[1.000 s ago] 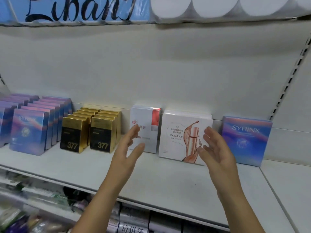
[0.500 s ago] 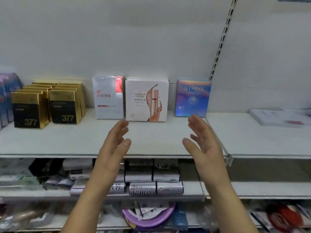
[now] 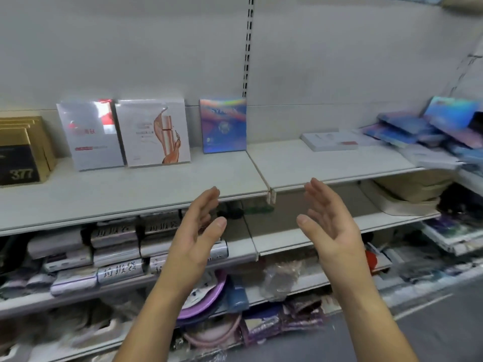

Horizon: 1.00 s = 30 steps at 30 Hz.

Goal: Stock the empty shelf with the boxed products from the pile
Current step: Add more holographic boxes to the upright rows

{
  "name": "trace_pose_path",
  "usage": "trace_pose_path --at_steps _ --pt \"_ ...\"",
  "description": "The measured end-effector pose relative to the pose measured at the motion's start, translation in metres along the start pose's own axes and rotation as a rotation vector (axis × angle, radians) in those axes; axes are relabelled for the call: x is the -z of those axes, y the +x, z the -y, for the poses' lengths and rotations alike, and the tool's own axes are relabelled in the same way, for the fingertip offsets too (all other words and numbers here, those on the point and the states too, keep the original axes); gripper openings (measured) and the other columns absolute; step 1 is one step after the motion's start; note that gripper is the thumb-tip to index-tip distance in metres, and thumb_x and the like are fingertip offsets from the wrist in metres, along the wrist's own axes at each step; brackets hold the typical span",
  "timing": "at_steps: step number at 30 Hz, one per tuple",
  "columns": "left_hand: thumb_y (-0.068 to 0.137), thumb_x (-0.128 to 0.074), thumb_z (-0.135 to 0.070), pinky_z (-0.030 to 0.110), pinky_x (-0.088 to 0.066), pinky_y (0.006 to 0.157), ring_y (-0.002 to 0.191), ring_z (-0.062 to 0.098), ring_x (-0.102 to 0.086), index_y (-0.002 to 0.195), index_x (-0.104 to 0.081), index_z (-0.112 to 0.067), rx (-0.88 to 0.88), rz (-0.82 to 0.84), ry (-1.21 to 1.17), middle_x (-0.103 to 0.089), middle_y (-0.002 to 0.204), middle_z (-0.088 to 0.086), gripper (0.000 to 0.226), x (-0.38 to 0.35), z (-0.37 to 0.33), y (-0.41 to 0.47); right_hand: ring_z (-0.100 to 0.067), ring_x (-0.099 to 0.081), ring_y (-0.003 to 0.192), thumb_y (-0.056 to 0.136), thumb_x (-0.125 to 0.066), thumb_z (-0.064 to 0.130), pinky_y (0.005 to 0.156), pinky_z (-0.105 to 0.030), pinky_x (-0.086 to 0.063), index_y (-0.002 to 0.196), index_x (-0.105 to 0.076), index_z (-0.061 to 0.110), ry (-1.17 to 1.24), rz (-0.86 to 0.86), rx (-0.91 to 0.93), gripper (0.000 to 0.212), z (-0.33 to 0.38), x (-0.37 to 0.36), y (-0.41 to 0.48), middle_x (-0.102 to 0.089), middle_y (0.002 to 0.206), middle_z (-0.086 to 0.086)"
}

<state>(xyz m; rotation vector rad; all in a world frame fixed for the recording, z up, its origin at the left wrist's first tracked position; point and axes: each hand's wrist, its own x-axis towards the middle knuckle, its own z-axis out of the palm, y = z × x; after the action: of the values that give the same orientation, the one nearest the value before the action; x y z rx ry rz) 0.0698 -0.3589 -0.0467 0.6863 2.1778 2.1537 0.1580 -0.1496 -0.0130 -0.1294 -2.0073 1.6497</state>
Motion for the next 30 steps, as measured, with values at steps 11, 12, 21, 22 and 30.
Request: trace_pose_path --at_steps 11,12,21,22,30 --pt "0.079 -0.058 -0.055 0.030 -0.038 0.114 0.132 -0.003 -0.051 0.136 -0.055 -0.037 -0.027 0.107 -0.031 -0.059 0.137 -0.025 0.060 -0.245 -0.016 0.042 0.005 -0.047 0.134 0.096 -0.064 0.018 0.116 -0.034 -0.037 0.142 -0.046 0.042 -0.031 -0.078 -0.019 0.056 -0.036 0.220 0.036 -0.053 0.143 0.025" --pt "0.079 -0.058 -0.056 0.031 -0.037 0.114 0.132 -0.004 -0.050 0.136 -0.054 -0.037 -0.026 0.129 -0.029 -0.059 0.138 -0.025 0.060 -0.271 -0.019 0.046 0.005 -0.047 0.134 0.096 -0.064 0.018 0.116 -0.033 -0.037 0.143 -0.046 0.042 -0.040 -0.084 -0.025 0.055 -0.039 0.243 0.042 -0.053 0.143 0.025" --pt "0.095 -0.063 -0.043 0.010 -0.041 0.099 0.124 -0.011 -0.053 0.134 -0.057 -0.038 0.024 0.136 0.007 -0.061 0.133 -0.026 0.040 -0.400 -0.020 0.101 0.009 -0.050 0.130 0.096 -0.065 0.020 0.117 -0.038 -0.038 0.141 -0.048 0.043 -0.015 -0.131 -0.083 0.054 -0.072 0.369 0.106 -0.056 0.138 0.028" --pt "0.099 -0.062 -0.036 0.005 -0.041 0.094 0.122 -0.012 -0.054 0.133 -0.058 -0.037 0.035 0.128 0.006 -0.062 0.132 -0.026 0.034 -0.408 -0.016 0.112 0.008 -0.050 0.130 0.095 -0.065 0.019 0.117 -0.039 -0.038 0.141 -0.048 0.043 -0.010 -0.134 -0.086 0.054 -0.077 0.375 0.117 -0.056 0.138 0.028" --pt "0.101 -0.057 -0.025 0.010 -0.044 0.092 0.118 -0.008 -0.058 0.129 -0.060 -0.037 0.063 0.086 -0.023 -0.065 0.128 -0.022 0.031 -0.477 0.023 0.230 0.009 -0.049 0.130 0.095 -0.065 0.015 0.117 -0.035 -0.038 0.139 -0.048 0.044 -0.084 -0.123 -0.076 0.056 -0.120 0.424 0.228 -0.056 0.140 0.022"
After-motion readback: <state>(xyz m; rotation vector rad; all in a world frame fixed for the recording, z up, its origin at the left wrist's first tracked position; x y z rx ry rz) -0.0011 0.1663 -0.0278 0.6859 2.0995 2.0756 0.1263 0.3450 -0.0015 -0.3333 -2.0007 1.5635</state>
